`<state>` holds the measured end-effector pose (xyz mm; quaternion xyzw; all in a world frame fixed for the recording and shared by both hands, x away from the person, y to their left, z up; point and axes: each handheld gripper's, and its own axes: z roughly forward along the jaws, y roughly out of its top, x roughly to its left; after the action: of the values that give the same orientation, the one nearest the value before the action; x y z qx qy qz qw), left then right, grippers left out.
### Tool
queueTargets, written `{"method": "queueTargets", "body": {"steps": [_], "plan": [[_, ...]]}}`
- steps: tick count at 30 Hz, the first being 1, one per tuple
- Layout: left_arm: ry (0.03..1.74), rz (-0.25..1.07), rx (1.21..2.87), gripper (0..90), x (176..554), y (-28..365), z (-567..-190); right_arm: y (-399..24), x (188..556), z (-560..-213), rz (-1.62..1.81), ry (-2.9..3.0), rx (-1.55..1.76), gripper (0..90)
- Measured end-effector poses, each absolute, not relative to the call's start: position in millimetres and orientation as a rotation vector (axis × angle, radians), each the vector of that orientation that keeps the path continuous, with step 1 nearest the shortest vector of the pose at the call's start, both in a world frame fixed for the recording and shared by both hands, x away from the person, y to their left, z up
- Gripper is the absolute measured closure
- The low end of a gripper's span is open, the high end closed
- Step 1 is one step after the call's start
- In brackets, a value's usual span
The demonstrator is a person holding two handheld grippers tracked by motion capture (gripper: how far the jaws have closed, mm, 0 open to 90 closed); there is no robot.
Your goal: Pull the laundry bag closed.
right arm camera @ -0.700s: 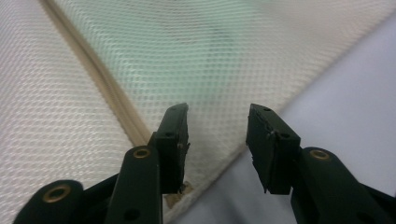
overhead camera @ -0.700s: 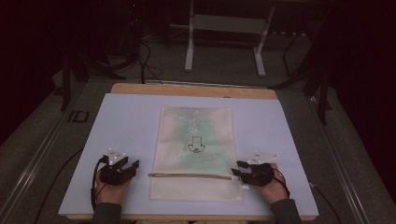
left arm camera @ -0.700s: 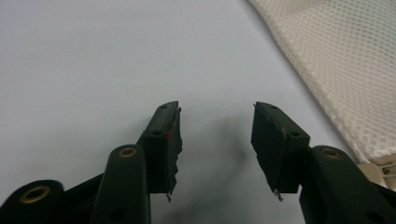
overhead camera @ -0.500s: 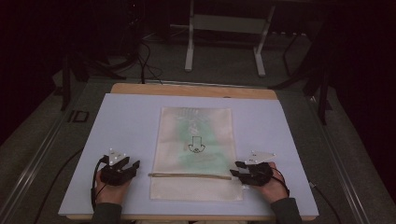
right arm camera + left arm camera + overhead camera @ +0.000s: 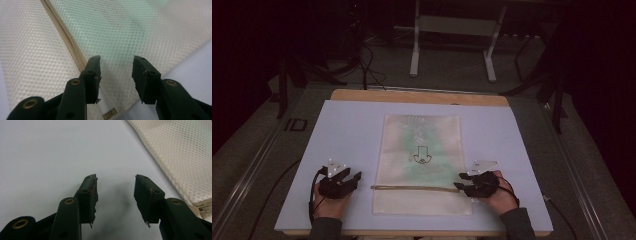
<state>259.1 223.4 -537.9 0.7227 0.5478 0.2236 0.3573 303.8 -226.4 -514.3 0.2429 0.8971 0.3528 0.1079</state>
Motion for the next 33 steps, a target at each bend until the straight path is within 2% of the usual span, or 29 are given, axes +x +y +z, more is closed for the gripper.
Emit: {"method": "queueTargets", "body": {"steps": [33], "plan": [[1.419, 0.565, 1.854, 52.6, 260, 227, -538, -175, 312, -495, 0.948, 2.764, 0.506, 56.9]]}}
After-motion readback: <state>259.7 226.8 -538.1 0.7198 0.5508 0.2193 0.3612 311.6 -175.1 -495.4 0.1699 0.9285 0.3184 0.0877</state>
